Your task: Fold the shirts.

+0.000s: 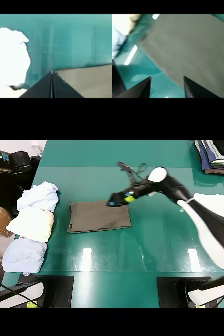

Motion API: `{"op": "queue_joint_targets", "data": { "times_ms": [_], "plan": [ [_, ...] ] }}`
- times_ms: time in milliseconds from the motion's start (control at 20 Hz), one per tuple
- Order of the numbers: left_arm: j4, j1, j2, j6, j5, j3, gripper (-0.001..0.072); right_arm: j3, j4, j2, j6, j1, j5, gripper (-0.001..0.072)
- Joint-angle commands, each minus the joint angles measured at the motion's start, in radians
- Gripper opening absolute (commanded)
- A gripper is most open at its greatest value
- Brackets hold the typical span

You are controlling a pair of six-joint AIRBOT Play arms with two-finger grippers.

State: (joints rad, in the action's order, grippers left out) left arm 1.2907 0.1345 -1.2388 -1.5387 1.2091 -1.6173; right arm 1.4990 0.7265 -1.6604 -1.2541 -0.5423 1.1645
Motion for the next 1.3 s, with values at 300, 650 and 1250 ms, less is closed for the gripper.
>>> {"op": "queue_joint_targets", "data": {
  "times_ms": [300, 650, 1250],
  "plan": [
    [-0.077, 0.001, -0.003, 0.015, 0.012, 0.003, 0.0029, -0.291, -0.112, -0.051, -0.015, 0.247, -0.025, 0.0627],
    [-0.082, 0.001, -0.003, 0.021, 0.011, 0.003, 0.0028, -0.025, -0.263, -0.27, -0.002, 0.07, -0.029, 0.0456],
    [-0.087, -0.258, -0.003, 0.02, -0.025, 0.003, 0.0027, 0.113, -0.006, -0.027, -0.068, 0.364, -0.027, 0.0014]
  ]
}}
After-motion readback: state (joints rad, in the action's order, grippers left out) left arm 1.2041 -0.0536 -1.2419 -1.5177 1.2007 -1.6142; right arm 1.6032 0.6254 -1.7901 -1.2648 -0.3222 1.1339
